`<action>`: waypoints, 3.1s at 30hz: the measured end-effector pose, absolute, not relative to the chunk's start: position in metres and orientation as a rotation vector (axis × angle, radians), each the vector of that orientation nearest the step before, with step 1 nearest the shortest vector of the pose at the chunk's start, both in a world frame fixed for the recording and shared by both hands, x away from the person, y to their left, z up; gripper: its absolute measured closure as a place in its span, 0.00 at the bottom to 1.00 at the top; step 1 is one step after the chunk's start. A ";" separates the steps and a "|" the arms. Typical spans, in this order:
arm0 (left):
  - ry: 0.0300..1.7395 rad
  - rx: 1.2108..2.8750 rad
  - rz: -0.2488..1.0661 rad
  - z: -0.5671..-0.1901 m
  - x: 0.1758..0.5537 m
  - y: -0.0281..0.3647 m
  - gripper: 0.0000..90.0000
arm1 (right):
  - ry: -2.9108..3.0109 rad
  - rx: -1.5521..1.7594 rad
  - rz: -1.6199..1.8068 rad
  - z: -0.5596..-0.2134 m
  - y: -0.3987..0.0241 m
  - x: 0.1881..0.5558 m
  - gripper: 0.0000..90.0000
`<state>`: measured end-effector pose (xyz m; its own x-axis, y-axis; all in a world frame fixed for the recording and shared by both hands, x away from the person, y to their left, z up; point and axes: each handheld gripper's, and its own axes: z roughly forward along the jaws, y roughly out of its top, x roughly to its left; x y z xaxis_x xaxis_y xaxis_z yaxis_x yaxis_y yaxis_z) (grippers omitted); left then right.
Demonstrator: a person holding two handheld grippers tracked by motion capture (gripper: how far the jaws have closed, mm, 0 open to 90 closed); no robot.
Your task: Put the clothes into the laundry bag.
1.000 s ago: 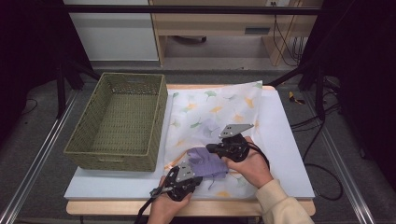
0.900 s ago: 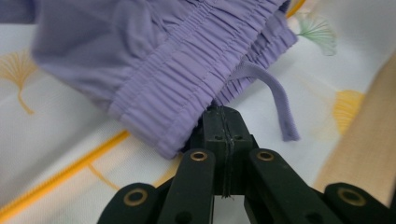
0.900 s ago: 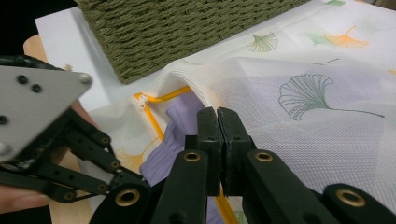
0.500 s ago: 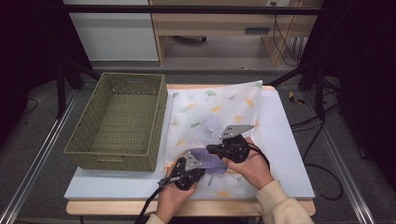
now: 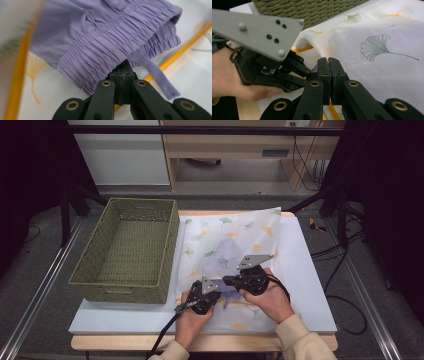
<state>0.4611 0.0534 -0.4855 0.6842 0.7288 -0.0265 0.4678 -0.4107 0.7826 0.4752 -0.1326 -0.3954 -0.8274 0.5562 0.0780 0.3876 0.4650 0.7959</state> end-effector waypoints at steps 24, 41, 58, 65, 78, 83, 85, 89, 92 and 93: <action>0.943 2.062 0.422 -0.484 0.486 0.044 1.00 | 2.519 0.883 1.262 -0.404 -0.137 0.476 0.99; 0.958 2.055 0.447 -0.484 0.496 0.039 1.00 | 2.519 0.903 1.269 -0.409 -0.139 0.477 0.99; 0.944 2.040 0.489 -0.482 0.503 0.035 1.00 | 2.515 0.911 1.277 -0.408 -0.141 0.479 0.99; 0.927 2.055 0.517 -0.478 0.507 0.031 1.00 | 2.509 0.926 1.277 -0.408 -0.143 0.479 0.99; 0.910 2.070 0.537 -0.479 0.512 0.026 1.00 | 2.494 0.944 1.294 -0.408 -0.149 0.481 0.99; 0.913 2.067 0.536 -0.480 0.513 0.025 1.00 | 2.493 0.950 1.302 -0.410 -0.149 0.482 0.99; 0.915 2.064 0.536 -0.481 0.514 0.025 1.00 | 2.495 0.949 1.301 -0.411 -0.149 0.483 0.99; 0.919 2.058 0.539 -0.481 0.515 0.025 1.00 | 2.494 0.948 1.304 -0.411 -0.148 0.484 0.99; 0.920 2.057 0.538 -0.481 0.515 0.025 1.00 | 2.495 0.952 1.305 -0.411 -0.149 0.484 0.99; 0.920 2.056 0.538 -0.481 0.516 0.025 1.00 | 2.495 0.960 1.307 -0.411 -0.149 0.484 0.99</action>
